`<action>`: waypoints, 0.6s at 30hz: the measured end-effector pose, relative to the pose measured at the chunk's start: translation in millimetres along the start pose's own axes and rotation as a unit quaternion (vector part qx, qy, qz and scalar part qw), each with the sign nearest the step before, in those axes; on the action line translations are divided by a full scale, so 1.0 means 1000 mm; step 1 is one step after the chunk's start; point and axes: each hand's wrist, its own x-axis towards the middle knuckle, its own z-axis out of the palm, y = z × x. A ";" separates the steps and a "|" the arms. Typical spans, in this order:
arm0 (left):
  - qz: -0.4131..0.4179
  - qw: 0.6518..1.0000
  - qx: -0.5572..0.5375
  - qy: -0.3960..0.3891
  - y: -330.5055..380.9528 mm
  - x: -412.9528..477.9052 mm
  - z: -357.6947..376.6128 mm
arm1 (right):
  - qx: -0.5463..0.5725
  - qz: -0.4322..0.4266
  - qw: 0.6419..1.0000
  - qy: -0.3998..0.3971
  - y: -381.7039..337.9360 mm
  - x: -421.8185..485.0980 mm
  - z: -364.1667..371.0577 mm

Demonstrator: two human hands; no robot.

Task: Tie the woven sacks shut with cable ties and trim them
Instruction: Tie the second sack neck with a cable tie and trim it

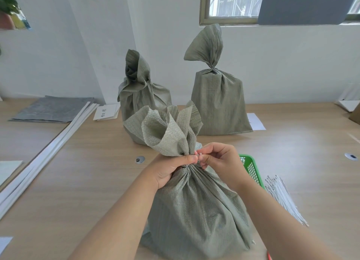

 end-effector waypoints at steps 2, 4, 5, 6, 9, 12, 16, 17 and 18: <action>-0.003 1.000 -0.006 0.002 -0.002 0.002 -0.002 | -0.013 -0.003 1.000 0.001 0.001 0.001 -0.001; -0.005 1.000 -0.010 -0.005 -0.005 0.003 -0.005 | -0.023 -0.003 1.000 0.005 0.002 0.002 -0.003; -0.005 1.000 -0.010 -0.007 -0.006 0.003 -0.006 | -0.027 -0.003 1.000 0.005 0.002 0.002 -0.004; -0.007 1.000 -0.008 -0.005 -0.006 0.004 -0.007 | -0.029 -0.002 1.000 0.005 0.002 0.002 -0.004; -0.012 1.000 0.009 0.000 -0.007 0.006 -0.007 | -0.028 -0.005 1.000 -0.001 0.002 0.003 -0.004; -0.016 1.000 0.017 0.002 -0.007 0.006 -0.006 | -0.022 -0.010 1.000 -0.007 0.003 0.003 -0.005; -0.014 1.000 0.006 0.002 -0.008 0.006 -0.006 | -0.023 -0.012 1.000 -0.014 0.002 0.003 -0.005; -0.013 1.000 0.006 0.001 -0.008 0.007 -0.006 | -0.023 -0.012 1.000 -0.015 0.002 0.003 -0.005; -0.014 1.000 0.006 0.002 -0.008 0.007 -0.006 | -0.023 -0.013 1.000 -0.016 0.001 0.002 -0.004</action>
